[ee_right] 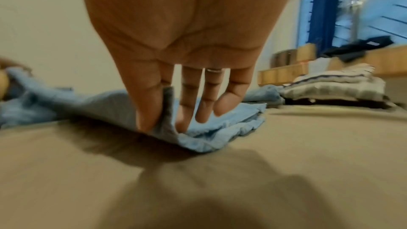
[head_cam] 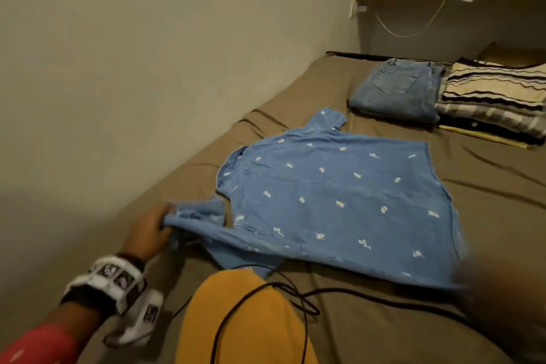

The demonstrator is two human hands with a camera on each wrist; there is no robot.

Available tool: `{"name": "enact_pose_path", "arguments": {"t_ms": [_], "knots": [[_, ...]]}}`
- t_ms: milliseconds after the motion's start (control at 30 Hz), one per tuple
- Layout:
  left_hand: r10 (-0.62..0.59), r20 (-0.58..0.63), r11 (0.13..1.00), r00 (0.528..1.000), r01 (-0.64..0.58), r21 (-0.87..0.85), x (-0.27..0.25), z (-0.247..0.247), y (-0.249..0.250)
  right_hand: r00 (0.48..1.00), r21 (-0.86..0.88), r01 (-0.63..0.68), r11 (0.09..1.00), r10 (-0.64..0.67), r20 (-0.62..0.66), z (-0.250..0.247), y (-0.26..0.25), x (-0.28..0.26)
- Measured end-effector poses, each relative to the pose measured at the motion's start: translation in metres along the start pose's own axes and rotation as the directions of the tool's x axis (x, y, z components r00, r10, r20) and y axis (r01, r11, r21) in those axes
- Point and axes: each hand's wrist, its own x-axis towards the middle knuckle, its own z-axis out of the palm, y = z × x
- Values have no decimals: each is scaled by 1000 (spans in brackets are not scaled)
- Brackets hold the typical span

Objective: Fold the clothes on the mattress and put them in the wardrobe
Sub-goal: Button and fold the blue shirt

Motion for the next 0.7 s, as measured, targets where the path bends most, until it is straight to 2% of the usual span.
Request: {"name": "enact_pose_path", "arguments": {"t_ms": [33, 67, 133, 200, 267, 333, 367, 433, 467, 500, 533, 567, 600, 667, 700], "knots": [[1, -32, 999, 999, -3, -53, 15, -4, 15, 997, 131, -48, 990, 55, -47, -9, 1, 3], [5, -58, 998, 998, -9, -55, 30, -9, 31, 985, 277, -140, 951, 162, -59, -19, -4, 9], [66, -83, 998, 994, -67, -8, 69, -12, 57, 939, 497, -234, 836, 326, -106, -31, 1, 32], [78, -60, 997, 995, -76, 28, 111, -5, 73, 888, 619, -299, 726, 449, -98, -38, 9, 54], [154, 5, 988, 988, -154, 0, 144, 7, 90, 809, 729, -364, 580, 585, -62, -38, 10, 75], [231, 75, 969, 970, -223, -104, 164, 23, 102, 767, 825, -352, 443, 642, -17, -33, 11, 91], [243, 65, 960, 968, -230, -160, 168, 35, 101, 755, 845, -346, 408, 655, -7, -28, 14, 96], [156, -57, 968, 986, -164, -189, 158, 54, 93, 752, 871, -317, 376, 659, -11, -13, 20, 101], [91, -22, 978, 996, -93, -185, 148, 59, 86, 748, 875, -326, 358, 664, 7, -8, 21, 101], [62, 103, 980, 993, -41, -196, 138, 68, 76, 754, 878, -334, 343, 657, 30, -6, 17, 98], [64, 293, 982, 954, -9, -187, 126, 75, 66, 768, 883, -340, 323, 637, 63, -4, 15, 95], [125, 433, 985, 893, -60, -161, 116, 84, 58, 777, 875, -356, 328, 624, 83, -5, 12, 90], [189, 523, 982, 831, -148, -119, 107, 92, 51, 790, 855, -386, 346, 602, 113, -3, 13, 86], [301, 580, 940, 757, -337, -49, 100, 107, 36, 819, 819, -415, 395, 554, 148, 0, 12, 82], [329, 575, 925, 749, -377, -38, 100, 112, 30, 813, 808, -420, 414, 567, 131, 2, 10, 81]]}}
